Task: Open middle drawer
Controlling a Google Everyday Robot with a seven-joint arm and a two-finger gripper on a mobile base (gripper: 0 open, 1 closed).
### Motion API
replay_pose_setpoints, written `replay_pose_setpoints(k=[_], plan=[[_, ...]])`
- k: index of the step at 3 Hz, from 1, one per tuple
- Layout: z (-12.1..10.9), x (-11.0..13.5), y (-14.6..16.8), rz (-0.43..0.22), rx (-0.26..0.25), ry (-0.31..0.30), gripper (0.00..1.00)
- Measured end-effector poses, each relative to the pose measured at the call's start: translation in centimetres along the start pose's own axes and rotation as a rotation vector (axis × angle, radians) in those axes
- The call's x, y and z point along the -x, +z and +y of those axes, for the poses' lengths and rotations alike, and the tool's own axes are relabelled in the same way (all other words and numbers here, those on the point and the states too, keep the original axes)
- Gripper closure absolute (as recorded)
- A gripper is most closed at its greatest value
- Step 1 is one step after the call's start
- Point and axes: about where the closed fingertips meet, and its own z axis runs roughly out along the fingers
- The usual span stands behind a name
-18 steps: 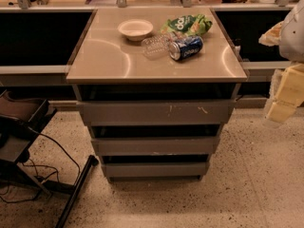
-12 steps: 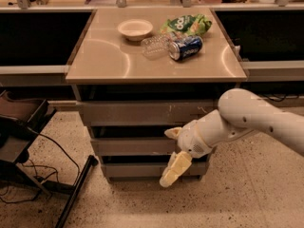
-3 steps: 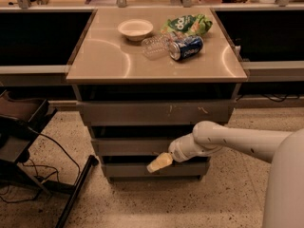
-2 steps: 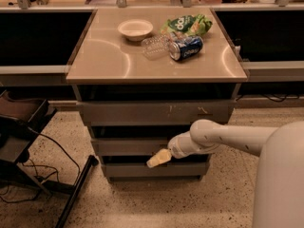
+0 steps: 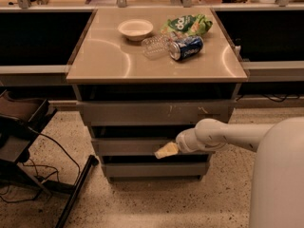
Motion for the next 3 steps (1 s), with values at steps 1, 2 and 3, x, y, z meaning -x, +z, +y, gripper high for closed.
replay_pose_setpoints(k=[1,2,3], plan=[[0.0,0.0,0.0,0.0,0.0,0.0,0.0],[0.5,-0.2,1.0,-0.005,-0.04,-0.018,0.0],[1.0,-1.4,3.9,0.016,-0.119,-0.029,0.0]])
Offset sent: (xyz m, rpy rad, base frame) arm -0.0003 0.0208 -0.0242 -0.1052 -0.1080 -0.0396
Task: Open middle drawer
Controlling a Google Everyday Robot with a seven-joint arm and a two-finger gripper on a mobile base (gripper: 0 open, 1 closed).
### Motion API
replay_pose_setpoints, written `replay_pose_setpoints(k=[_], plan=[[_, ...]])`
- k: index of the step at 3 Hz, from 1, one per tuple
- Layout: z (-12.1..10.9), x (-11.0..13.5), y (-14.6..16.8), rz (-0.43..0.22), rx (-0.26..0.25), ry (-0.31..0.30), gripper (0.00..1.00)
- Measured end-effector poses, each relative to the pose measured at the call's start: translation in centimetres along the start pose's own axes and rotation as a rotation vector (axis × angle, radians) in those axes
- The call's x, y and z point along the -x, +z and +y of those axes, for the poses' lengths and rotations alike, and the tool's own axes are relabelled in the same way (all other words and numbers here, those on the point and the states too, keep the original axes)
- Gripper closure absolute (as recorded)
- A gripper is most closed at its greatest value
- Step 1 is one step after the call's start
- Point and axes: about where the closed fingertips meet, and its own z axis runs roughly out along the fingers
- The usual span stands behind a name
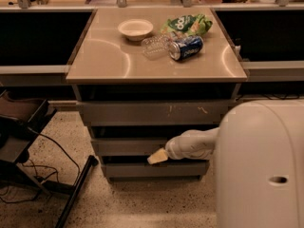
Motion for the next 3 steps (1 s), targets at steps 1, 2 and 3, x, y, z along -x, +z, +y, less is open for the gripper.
replay_pose_setpoints(k=[1,2,3], plan=[[-0.3,1.9,0.6,-0.047,-0.041,-0.025,0.0],[-0.3,1.9,0.6,-0.047,-0.042,-0.024,0.0],[-1.0,1.8,1.8,-0.054,-0.104,-0.03,0.0]])
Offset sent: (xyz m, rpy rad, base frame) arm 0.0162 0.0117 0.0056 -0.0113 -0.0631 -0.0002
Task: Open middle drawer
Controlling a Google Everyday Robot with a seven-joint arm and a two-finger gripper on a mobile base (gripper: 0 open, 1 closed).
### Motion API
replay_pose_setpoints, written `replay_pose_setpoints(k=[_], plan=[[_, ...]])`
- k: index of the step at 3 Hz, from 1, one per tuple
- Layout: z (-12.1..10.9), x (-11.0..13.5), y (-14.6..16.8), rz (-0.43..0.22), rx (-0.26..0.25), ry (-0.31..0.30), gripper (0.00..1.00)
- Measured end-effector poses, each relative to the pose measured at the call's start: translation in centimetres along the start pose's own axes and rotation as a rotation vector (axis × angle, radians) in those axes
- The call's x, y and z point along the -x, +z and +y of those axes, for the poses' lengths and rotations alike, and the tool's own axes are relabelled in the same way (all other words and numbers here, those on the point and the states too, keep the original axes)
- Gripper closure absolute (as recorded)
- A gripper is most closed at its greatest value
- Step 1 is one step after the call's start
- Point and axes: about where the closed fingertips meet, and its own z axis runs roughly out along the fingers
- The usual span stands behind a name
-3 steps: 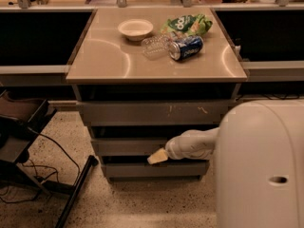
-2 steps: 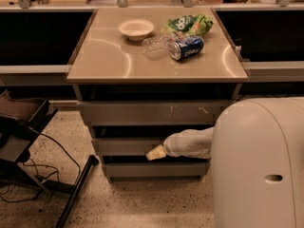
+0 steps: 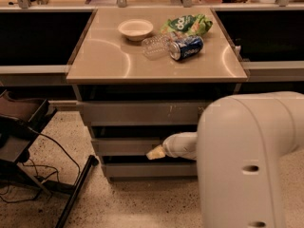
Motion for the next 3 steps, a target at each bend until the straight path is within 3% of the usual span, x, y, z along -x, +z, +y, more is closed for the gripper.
replay_pose_setpoints(k=[1,3], plan=[[-0.55,-1.99,1.9,0.04,-0.067,-0.006,0.0],[-0.6,-1.52,2.21,0.043,-0.069,-0.018,0.0]])
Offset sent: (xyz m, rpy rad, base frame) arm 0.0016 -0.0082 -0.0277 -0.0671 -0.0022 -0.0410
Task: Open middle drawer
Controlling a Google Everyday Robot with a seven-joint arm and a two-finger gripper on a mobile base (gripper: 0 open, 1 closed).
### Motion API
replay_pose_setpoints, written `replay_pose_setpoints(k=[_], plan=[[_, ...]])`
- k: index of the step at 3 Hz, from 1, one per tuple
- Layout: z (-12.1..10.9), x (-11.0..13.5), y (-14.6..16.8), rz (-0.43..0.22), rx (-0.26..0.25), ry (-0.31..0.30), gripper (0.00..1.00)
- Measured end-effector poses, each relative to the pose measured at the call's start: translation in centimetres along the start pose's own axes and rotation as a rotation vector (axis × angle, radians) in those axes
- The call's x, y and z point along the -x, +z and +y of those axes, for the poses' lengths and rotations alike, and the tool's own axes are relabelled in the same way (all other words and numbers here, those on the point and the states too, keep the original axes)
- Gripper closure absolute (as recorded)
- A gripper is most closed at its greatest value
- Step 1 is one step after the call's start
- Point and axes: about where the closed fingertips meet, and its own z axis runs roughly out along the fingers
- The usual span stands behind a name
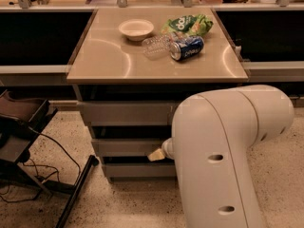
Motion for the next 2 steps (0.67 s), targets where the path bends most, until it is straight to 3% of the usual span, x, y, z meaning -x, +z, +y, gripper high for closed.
replay_pose_setpoints(k=[2], plan=[[0.0,0.0,0.0,0.0,0.0,0.0,0.43]])
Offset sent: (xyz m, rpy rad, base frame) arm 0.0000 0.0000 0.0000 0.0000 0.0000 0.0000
